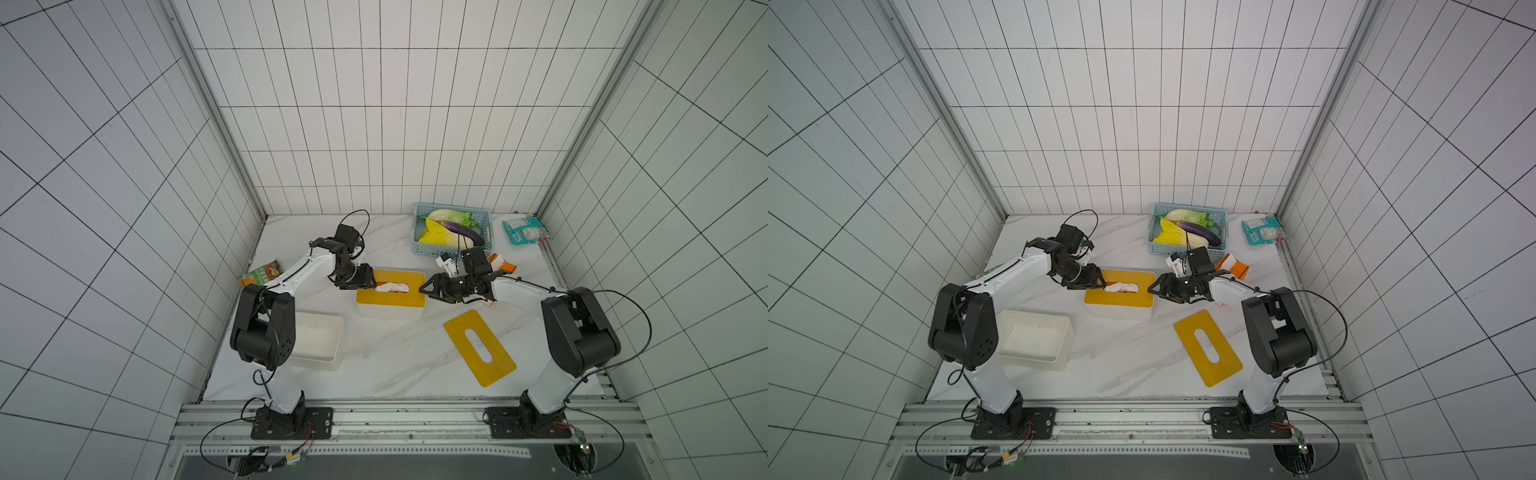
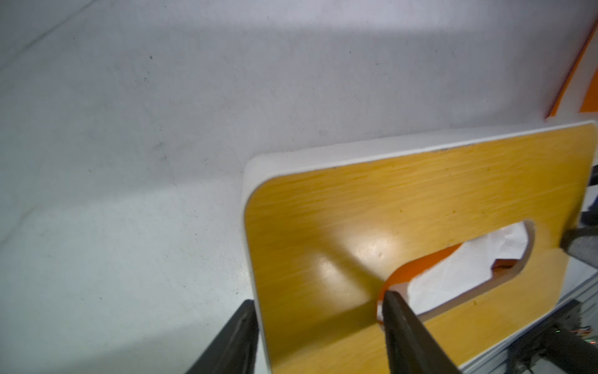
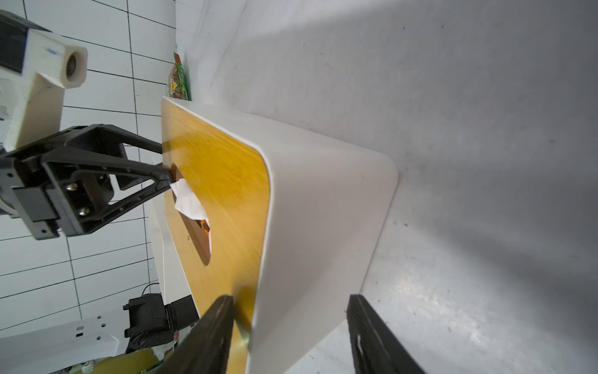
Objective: Put the tissue paper into the tissue box
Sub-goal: Close the box lid on the tissue box, then pull the paper towel from the tissue box.
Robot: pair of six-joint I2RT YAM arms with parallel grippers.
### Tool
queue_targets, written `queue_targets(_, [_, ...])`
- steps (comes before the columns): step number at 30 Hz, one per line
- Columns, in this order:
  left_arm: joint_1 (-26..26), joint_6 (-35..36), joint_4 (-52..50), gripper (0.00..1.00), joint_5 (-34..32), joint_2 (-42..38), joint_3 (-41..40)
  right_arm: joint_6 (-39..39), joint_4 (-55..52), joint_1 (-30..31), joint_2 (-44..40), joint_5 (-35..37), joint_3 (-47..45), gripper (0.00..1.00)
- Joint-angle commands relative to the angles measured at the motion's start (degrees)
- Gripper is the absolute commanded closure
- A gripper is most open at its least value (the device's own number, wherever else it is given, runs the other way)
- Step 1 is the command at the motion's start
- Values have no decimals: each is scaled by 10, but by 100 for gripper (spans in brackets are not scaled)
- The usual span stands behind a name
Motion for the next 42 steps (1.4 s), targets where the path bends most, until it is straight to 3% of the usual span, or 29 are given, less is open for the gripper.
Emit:
queue_targets(1, [3,5,6,28,29,-45,26,-52,-75,4,-31,56,27,40])
queue_targets(9, [28,21,32,17,10,-137,18,-220,-105,54,-101,112,88,39])
queue_targets(14, [37,19,109,14,-33,-218,-56,-330,-58,98,-109,116,103,41])
queue_targets(19, [39,14,199,13,-74,-298,-142,-408,-66,127,-57,119,156,44])
queue_targets(31, [46,6,258,9,-101,-382,-200,-510,-132,182,56,211,234,48])
queue_targets(42, [53,-4,263,9,-85,-377,-204,-514,-140,201,84,249,241,55])
